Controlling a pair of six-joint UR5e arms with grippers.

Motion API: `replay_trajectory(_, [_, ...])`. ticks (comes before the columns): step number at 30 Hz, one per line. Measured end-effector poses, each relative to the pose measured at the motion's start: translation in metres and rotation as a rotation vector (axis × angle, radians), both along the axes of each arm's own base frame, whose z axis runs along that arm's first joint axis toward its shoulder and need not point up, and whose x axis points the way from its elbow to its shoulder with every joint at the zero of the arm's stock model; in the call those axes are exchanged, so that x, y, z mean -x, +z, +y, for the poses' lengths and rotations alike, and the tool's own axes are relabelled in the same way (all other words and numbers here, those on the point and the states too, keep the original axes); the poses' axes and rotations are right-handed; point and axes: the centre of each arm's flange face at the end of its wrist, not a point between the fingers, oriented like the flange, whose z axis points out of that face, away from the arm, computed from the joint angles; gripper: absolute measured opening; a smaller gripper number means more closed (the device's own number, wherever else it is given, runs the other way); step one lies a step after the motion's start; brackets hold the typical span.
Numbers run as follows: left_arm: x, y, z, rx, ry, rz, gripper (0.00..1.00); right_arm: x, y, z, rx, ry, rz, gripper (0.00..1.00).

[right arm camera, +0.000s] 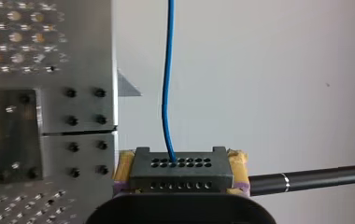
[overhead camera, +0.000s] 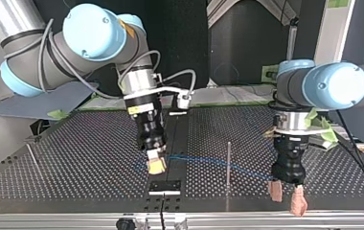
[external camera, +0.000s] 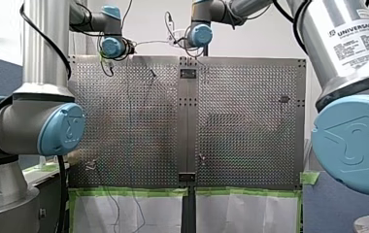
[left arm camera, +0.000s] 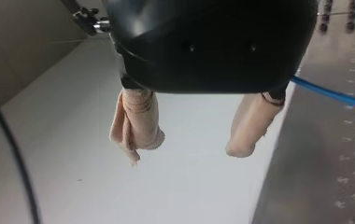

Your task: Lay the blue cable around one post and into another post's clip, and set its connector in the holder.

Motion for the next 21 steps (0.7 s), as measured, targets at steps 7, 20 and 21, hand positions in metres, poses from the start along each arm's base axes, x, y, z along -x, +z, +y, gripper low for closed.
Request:
replay_trajectory(7, [-0.008, -0.025, 0.001, -0.007, -0.006, 0.098, 1.00, 0.006, 0.009, -0.014, -0.002, -0.029, -0.042, 0.00])
replay_trajectory(20, [-0.002, -0.061, -0.006, 0.001, -0.042, 0.245, 1.00, 0.009, -0.017, -0.039, -0.041, -0.071, -0.032, 0.00])
replay_trajectory(21, [-0.003, -0.066, -0.008, -0.004, -0.051, 0.254, 1.00, 0.009, -0.018, -0.040, -0.043, -0.072, -0.033, 0.00])
